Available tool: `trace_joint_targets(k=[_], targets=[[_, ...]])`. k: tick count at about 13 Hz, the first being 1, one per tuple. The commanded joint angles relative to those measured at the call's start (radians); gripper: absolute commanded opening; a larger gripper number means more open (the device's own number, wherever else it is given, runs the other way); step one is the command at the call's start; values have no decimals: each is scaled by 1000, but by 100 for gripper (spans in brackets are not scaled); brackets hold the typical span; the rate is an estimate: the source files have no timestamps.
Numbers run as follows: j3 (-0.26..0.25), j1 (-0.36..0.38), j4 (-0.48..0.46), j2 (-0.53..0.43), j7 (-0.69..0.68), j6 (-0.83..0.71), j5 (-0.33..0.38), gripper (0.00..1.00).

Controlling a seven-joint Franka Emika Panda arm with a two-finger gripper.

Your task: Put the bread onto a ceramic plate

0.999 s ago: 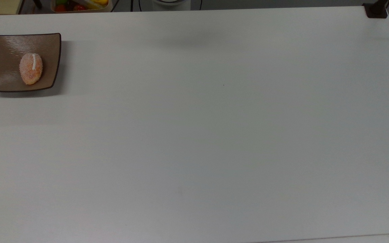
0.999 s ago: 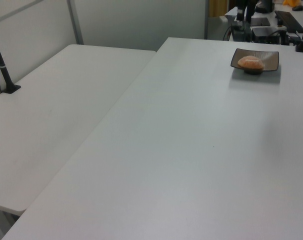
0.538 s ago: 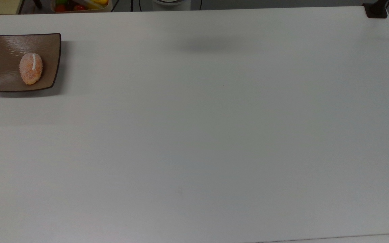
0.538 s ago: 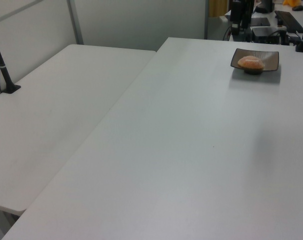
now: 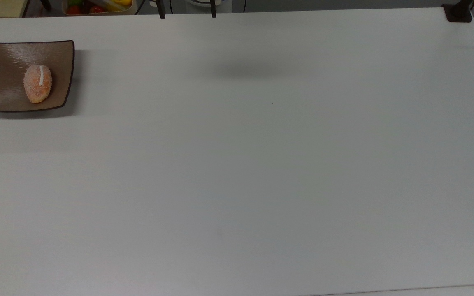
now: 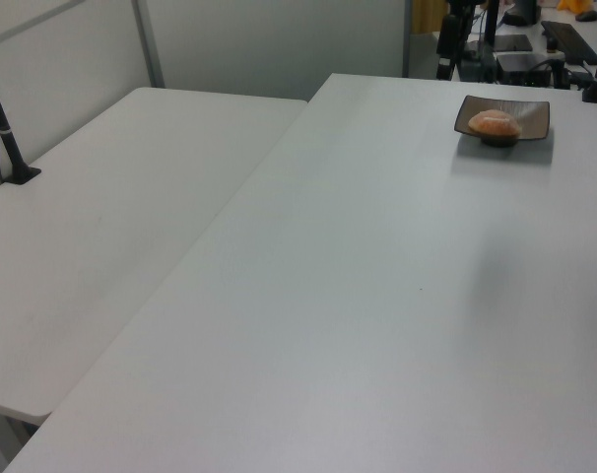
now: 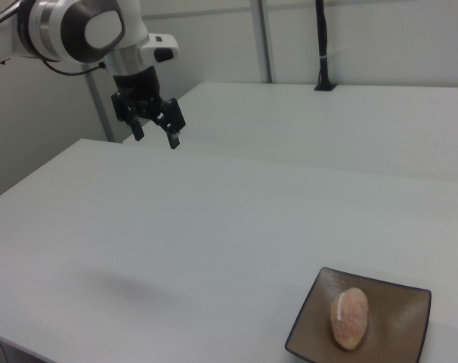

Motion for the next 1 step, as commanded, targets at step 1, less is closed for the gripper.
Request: trace_joint_targets(k=[1], targets=[[-8, 4, -15, -11, -18, 23, -12, 100]])
